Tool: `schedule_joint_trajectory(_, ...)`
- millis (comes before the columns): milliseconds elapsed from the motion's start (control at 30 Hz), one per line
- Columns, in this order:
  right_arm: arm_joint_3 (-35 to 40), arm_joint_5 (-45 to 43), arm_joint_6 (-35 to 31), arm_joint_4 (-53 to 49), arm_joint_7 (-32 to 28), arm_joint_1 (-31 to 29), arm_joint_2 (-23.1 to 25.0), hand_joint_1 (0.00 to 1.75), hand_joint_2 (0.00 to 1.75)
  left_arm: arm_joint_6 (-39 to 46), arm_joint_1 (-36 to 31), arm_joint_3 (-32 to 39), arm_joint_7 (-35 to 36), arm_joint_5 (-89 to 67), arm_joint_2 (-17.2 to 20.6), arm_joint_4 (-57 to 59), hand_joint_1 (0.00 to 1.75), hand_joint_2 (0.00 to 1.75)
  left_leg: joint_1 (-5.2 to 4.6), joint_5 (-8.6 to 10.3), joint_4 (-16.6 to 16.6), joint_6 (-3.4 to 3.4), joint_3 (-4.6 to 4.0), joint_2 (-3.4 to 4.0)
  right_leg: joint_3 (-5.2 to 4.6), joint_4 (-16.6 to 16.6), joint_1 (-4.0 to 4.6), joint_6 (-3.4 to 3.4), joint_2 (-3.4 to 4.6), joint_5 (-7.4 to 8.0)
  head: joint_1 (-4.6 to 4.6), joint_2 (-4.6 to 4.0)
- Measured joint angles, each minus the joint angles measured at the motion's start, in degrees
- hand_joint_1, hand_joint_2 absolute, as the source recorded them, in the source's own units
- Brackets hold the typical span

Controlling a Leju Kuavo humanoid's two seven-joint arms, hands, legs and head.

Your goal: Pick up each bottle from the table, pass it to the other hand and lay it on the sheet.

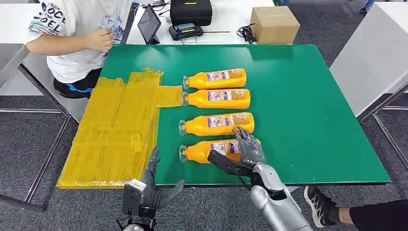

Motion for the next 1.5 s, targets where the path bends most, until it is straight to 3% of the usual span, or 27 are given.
schedule_joint_trajectory(467, 2.60, -1.84, 1.51, 6.01, -0.66, -4.56, 0.48, 0.00, 1.75, 0.02, -0.67, 1.05, 0.09, 0.00, -0.33, 1.01, 0.00, 1.75, 0.00, 0.01, 0.00, 0.01, 0.00, 0.00, 0.01, 0.00, 0.00, 0.00, 0.00, 0.01, 0.00, 0.00)
schedule_joint_trajectory(1067, 7.96, -8.35, 8.26, 13.59, -3.76, -11.80, -0.74, 0.00, 1.75, -1.62, -1.89, 1.38, -1.03, 1.90, -0.77, 3.58, 0.00, 1.75, 0.00, 0.01, 0.01, 0.01, 0.18, 0.03, 0.14, 0.00, 0.00, 0.00, 0.01, 0.02, 0.00, 0.00)
schedule_joint_trajectory(1333, 10.14, -10.40, 9.29, 15.49, -4.07, -13.63, -2.01, 0.10, 1.75, -1.71, -2.27, 1.97, -1.99, 2.99, -0.94, 4.46, 0.00, 1.75, 0.00, 0.01, 0.01, 0.01, 0.27, 0.03, 0.24, -0.01, 0.00, 0.00, 0.02, 0.02, 0.00, 0.00)
schedule_joint_trajectory(1367, 10.49, -10.40, 9.29, 15.65, -4.04, -13.81, -2.14, 0.17, 1.75, -1.71, -2.32, 2.05, -2.03, 2.99, -0.96, 4.52, 0.00, 1.75, 0.00, 0.01, 0.01, 0.01, 0.29, 0.03, 0.25, -0.01, 0.00, 0.00, 0.02, 0.02, 0.00, 0.00)
schedule_joint_trajectory(1400, 10.66, -10.40, 9.29, 15.82, -4.04, -13.91, -2.25, 0.35, 1.75, -1.70, -2.38, 2.10, -2.08, 2.99, -0.98, 4.59, 0.00, 1.75, 0.00, 0.01, 0.01, 0.01, 0.30, 0.02, 0.27, -0.01, 0.00, 0.00, 0.01, 0.02, 0.00, 0.00)
schedule_joint_trajectory(1500, 11.50, -10.40, 9.64, 16.19, -4.02, -14.38, -2.49, 1.38, 1.75, -1.73, -2.47, 2.21, -2.10, 3.06, -1.09, 4.92, 0.00, 1.75, 0.00, 0.01, 0.01, 0.01, 0.32, 0.02, 0.29, -0.01, 0.00, 0.00, 0.02, 0.02, 0.00, 0.00)
